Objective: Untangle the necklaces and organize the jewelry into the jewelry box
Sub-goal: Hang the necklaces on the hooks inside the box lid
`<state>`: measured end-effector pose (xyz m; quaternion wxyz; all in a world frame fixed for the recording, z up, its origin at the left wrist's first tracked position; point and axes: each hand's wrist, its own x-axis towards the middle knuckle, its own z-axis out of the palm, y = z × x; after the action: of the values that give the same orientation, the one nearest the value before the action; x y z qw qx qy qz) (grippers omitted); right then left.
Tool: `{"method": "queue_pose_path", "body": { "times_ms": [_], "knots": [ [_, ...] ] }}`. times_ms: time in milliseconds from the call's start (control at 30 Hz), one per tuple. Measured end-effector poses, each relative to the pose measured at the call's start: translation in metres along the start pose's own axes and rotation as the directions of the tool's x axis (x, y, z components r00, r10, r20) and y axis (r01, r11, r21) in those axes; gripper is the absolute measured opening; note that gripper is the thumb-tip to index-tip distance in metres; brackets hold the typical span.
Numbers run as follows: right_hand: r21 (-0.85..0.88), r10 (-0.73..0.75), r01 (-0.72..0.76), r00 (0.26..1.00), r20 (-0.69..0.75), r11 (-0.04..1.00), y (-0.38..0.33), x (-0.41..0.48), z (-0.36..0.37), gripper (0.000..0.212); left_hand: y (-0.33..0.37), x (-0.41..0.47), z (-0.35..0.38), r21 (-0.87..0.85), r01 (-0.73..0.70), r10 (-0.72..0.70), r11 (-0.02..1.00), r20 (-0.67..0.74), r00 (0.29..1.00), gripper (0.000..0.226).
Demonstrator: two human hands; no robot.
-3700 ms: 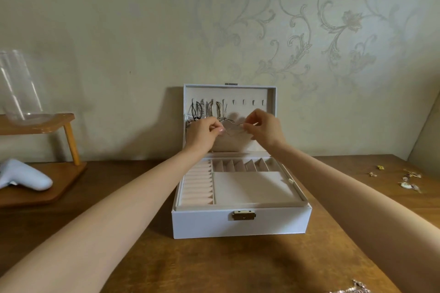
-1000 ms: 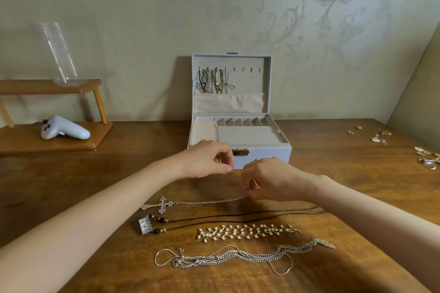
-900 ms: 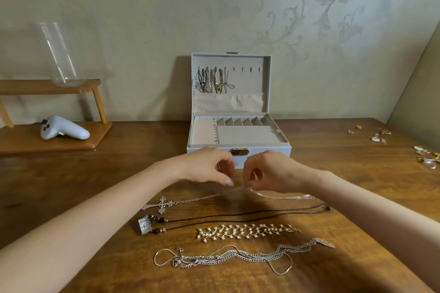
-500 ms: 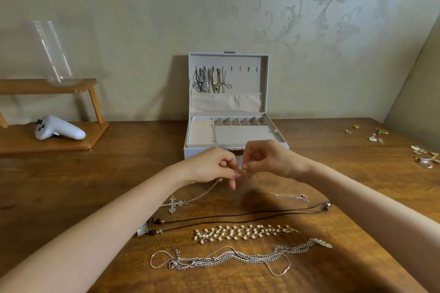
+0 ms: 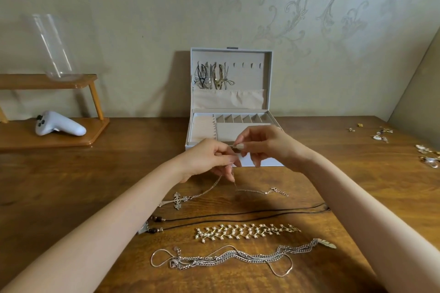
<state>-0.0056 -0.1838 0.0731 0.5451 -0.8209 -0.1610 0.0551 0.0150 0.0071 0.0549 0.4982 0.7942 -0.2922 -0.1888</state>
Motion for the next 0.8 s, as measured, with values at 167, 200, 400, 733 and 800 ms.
{"method": "queue_pose_path", "body": {
  "times_ms": [167, 200, 400, 733, 800],
  "knots": [
    [-0.045, 0.07, -0.066, 0.993, 0.094, 0.997, 0.002, -0.005, 0.007, 0.04, 0.003, -0.001, -0.006, -0.017, 0.064, -0.064, 0.998, -0.042, 0.997, 0.017],
    [-0.094, 0.076, -0.067, 0.992, 0.097, 0.993, 0.003, -0.004, 0.01, 0.041, 0.003, -0.002, -0.007, -0.006, 0.072, -0.072, 0.997, -0.05, 0.996, 0.016],
    [-0.049, 0.081, -0.074, 0.984, 0.161, 0.996, 0.008, -0.002, 0.028, 0.026, 0.003, -0.002, -0.006, -0.052, 0.036, -0.041, 0.998, -0.104, 0.994, 0.015],
    [-0.04, 0.07, -0.066, 0.992, 0.105, 0.997, 0.001, -0.01, -0.004, 0.012, 0.011, -0.004, -0.007, -0.097, 0.002, -0.006, 0.995, -0.046, 0.999, 0.012],
    [-0.019, 0.055, -0.054, 0.996, 0.07, 0.998, -0.002, -0.011, -0.01, 0.019, 0.011, -0.005, -0.008, -0.106, 0.005, -0.007, 0.994, -0.017, 1.0, 0.012]
  ]
}}
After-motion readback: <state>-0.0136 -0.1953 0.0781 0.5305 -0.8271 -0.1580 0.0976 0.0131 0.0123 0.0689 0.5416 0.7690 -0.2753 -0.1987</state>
